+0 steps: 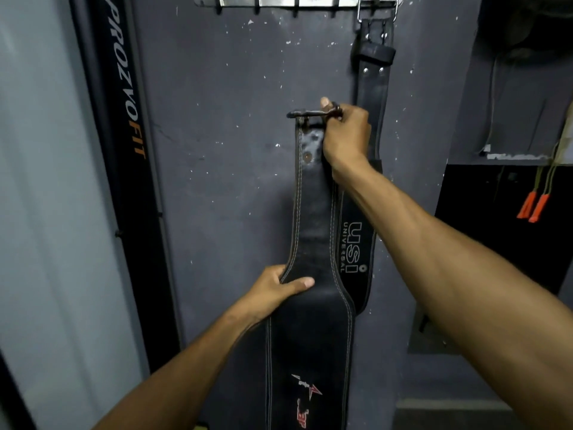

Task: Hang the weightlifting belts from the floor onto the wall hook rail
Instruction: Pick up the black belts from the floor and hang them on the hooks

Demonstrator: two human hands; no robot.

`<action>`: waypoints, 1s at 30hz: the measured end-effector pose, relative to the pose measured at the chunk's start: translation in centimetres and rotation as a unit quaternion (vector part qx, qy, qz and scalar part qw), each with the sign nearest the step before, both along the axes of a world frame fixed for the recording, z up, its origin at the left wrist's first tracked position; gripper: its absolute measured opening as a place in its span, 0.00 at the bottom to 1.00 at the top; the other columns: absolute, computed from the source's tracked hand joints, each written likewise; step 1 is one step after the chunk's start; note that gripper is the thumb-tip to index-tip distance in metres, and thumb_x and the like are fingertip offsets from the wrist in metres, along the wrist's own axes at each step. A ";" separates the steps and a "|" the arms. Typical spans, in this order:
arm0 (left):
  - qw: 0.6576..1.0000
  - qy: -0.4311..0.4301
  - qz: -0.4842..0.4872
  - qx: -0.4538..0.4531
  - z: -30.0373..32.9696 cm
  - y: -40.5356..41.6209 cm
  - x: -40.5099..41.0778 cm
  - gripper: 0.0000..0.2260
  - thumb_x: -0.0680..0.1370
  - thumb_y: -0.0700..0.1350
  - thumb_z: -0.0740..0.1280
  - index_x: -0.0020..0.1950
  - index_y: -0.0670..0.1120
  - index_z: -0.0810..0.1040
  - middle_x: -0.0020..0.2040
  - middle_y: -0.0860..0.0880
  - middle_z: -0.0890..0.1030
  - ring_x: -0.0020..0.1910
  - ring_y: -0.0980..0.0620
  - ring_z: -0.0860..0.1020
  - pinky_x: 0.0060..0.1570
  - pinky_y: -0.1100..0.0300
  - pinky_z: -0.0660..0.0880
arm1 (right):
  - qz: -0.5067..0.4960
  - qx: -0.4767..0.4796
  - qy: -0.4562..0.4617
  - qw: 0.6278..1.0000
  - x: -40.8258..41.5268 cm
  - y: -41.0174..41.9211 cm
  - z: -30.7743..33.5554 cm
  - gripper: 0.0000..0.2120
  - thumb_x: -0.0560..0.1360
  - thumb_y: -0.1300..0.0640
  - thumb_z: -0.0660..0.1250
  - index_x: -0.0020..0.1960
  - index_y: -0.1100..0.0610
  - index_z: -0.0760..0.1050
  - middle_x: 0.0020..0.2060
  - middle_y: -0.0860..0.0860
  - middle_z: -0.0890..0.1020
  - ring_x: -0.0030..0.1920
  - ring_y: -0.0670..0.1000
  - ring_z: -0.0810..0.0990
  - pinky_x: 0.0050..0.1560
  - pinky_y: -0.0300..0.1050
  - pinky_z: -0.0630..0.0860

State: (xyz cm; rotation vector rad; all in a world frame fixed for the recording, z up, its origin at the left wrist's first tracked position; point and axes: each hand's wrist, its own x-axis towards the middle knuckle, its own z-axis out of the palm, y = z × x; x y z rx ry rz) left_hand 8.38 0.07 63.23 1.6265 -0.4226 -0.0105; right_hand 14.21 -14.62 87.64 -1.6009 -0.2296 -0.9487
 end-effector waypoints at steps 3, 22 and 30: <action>0.997 0.071 -0.013 -0.002 -4.1 0.8 -0.9 0.30 0.68 0.52 0.82 0.65 0.42 0.80 0.61 0.43 0.86 0.63 0.45 0.84 0.65 0.53 0.80 | -0.002 0.005 -0.016 1.000 -0.2 0.0 0.4 0.25 0.82 0.46 0.68 0.28 0.51 0.69 0.21 0.40 0.65 0.25 0.40 0.62 0.29 0.39 0.62; 0.954 -0.166 0.238 -0.069 12.8 -5.3 5.0 0.22 0.83 0.53 0.65 0.32 0.48 0.65 0.29 0.47 0.62 0.30 0.50 0.59 0.33 0.56 0.56 | -0.036 -0.020 0.031 0.999 0.7 -1.5 -6.6 0.11 0.82 0.47 0.67 0.50 0.52 0.68 0.38 0.44 0.79 0.35 0.40 0.78 0.27 0.30 0.68; 0.935 -0.165 0.225 -0.221 16.1 -6.7 7.2 0.19 0.80 0.51 0.67 0.38 0.38 0.79 0.38 0.44 0.71 0.40 0.45 0.67 0.41 0.53 0.65 | 0.023 -0.114 -0.006 0.993 -0.7 -2.5 -15.3 0.22 0.83 0.44 0.66 0.35 0.56 0.72 0.27 0.46 0.74 0.28 0.43 0.69 0.33 0.46 0.66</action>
